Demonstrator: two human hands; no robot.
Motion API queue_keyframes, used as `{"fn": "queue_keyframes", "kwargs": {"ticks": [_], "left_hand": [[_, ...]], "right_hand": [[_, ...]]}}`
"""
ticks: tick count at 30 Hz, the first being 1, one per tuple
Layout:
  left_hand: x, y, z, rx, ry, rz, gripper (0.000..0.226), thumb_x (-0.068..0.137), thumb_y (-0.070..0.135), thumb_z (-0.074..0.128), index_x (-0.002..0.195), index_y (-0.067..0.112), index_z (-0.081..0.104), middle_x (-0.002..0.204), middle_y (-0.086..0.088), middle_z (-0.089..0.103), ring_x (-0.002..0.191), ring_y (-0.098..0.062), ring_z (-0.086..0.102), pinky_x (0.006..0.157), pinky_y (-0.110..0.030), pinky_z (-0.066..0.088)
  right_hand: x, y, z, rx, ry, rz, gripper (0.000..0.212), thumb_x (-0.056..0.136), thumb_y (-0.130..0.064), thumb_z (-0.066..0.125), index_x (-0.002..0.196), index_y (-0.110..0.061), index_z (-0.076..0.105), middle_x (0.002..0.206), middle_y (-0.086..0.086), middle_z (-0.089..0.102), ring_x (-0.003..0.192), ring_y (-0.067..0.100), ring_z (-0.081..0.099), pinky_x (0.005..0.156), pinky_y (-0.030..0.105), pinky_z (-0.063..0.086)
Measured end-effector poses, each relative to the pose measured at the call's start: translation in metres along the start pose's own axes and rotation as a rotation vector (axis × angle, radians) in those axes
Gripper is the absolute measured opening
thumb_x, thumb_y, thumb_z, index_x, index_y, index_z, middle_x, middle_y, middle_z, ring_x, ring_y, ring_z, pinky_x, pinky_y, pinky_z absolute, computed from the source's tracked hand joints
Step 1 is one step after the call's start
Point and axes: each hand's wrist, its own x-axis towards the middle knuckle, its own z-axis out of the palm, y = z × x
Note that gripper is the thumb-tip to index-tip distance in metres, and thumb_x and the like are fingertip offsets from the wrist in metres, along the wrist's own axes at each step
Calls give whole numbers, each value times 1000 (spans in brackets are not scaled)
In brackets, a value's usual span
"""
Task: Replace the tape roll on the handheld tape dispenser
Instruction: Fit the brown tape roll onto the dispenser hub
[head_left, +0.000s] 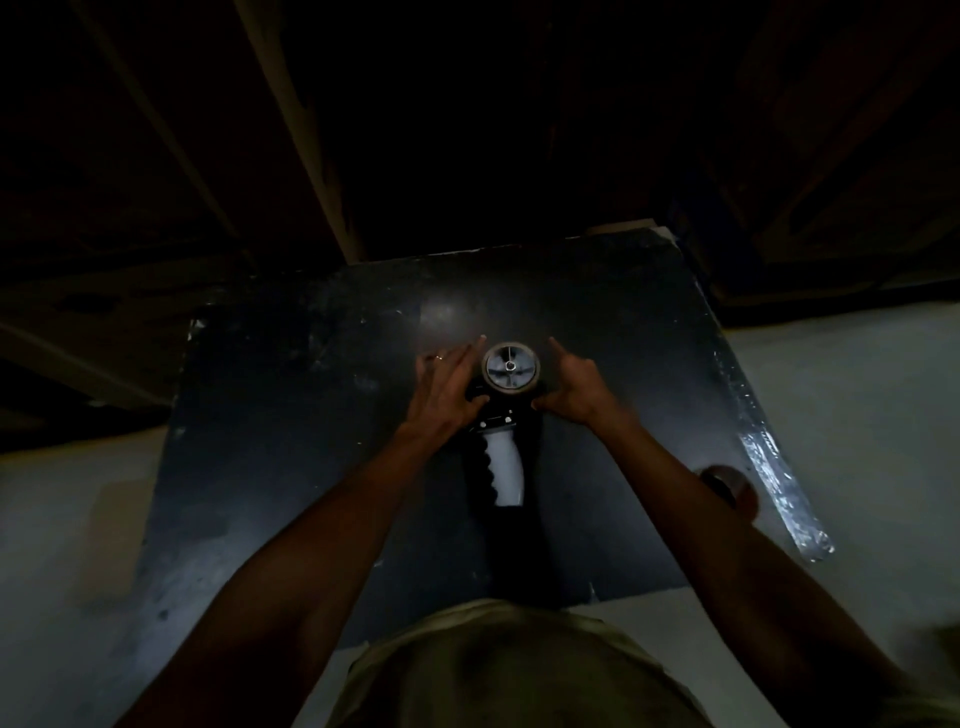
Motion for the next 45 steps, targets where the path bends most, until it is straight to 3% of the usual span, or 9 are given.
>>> {"fn": "queue_keyframes", "kwargs": {"ticks": [5,9,12,15,17,22,37,40,45], "left_hand": [[-12,4,-6,-109,65,-183,62,72,42,80,126,23,58,133,-7,42,128,-27,39,109,-46,29],[-9,8,-12,-69,-3,-175,48,73,45,79,116,28,66,138,-7,36,133,-27,31,109,-46,27],[-4,11,-12,-63,-39,-190,55,77,48,76,126,28,61,143,-11,32,136,-30,28,111,-48,29],[1,10,-9,-71,-67,-212,53,78,52,73,125,30,62,141,-10,33,134,-32,30,110,-47,32],[4,12,-9,-82,-116,-216,46,81,49,72,122,29,66,139,-10,36,133,-32,31,111,-45,32],[4,6,-7,-124,-116,-208,24,85,42,69,104,27,73,130,-9,44,128,-31,35,108,-42,33],[-2,2,-10,-51,-11,-136,18,81,33,75,94,20,78,138,-7,42,130,-25,35,105,-39,38],[-3,3,-14,-55,-13,-155,16,80,30,76,90,18,77,145,-7,32,135,-27,28,109,-42,31],[-8,0,-15,-26,12,-90,5,73,28,76,76,24,75,151,-4,21,136,-28,21,111,-48,23]], "right_hand": [[-32,15,37,431,28,222,56,81,-23,80,129,-3,59,106,17,74,104,31,69,95,45,53],[-53,8,62,745,-90,343,46,89,-23,73,129,-6,57,112,13,67,98,21,64,72,35,56],[-61,4,75,752,-97,334,9,90,-23,72,95,-24,65,96,2,68,89,14,63,71,26,53],[-62,-2,86,702,-118,286,16,90,-18,72,80,-29,65,86,-2,69,81,12,63,63,16,49],[-62,-5,92,730,-106,295,14,86,-15,76,83,-25,67,96,7,72,90,19,66,77,31,55],[-56,5,113,740,-116,304,59,71,-27,86,122,-8,62,122,12,69,111,28,67,101,47,52],[-71,-27,122,679,89,367,53,85,-30,75,128,-15,49,112,3,65,85,15,65,62,22,55],[-75,-28,128,692,193,385,56,81,-37,77,128,-20,53,110,4,68,89,20,68,78,41,60],[-77,-33,128,662,234,354,54,85,-42,72,130,-23,51,110,3,64,99,21,63,83,29,51]]}}
